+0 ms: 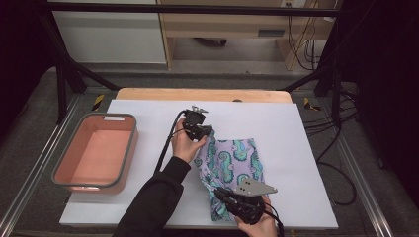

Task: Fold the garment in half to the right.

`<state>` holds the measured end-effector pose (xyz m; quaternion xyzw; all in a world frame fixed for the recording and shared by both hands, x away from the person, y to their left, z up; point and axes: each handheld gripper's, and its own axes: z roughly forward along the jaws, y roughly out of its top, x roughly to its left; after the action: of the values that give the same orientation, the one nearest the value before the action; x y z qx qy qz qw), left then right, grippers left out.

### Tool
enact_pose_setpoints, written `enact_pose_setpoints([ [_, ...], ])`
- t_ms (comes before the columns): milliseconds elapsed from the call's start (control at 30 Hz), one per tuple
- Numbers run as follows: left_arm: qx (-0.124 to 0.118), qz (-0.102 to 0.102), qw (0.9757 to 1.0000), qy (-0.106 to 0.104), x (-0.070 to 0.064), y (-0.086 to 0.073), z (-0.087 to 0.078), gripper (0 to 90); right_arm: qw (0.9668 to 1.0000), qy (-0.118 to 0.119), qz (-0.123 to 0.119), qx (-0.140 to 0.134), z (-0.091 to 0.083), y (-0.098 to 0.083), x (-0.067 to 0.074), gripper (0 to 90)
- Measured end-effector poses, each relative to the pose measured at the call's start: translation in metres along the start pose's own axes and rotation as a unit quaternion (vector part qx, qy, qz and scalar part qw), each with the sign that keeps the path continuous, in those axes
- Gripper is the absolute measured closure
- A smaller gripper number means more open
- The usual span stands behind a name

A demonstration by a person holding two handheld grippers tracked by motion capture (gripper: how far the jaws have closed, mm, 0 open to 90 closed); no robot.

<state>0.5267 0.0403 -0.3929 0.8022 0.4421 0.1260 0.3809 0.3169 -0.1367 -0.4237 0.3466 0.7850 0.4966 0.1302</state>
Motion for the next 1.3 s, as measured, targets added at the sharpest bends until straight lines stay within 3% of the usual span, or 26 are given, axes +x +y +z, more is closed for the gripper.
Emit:
enact_pose_setpoints([
  [300, 0.015, 0.008, 0.9998, -0.004, -0.017, 0.005, 0.018, 86.4, 0.9998, -0.016, 0.009, 0.003, -0.008, -0.009, -0.008, 85.5],
  [700, 0.023, -0.005, 0.9997, -0.010, -0.025, 0.012, 0.034, 86.3, 0.9992, -0.038, 0.014, 0.006, -0.019, -0.017, -0.017, 85.4],
  [1300, 0.034, 0.010, 0.9992, -0.019, -0.048, 0.017, 0.058, 86.3, 0.9977, -0.062, 0.021, 0.016, -0.027, -0.027, -0.025, 85.2],
])
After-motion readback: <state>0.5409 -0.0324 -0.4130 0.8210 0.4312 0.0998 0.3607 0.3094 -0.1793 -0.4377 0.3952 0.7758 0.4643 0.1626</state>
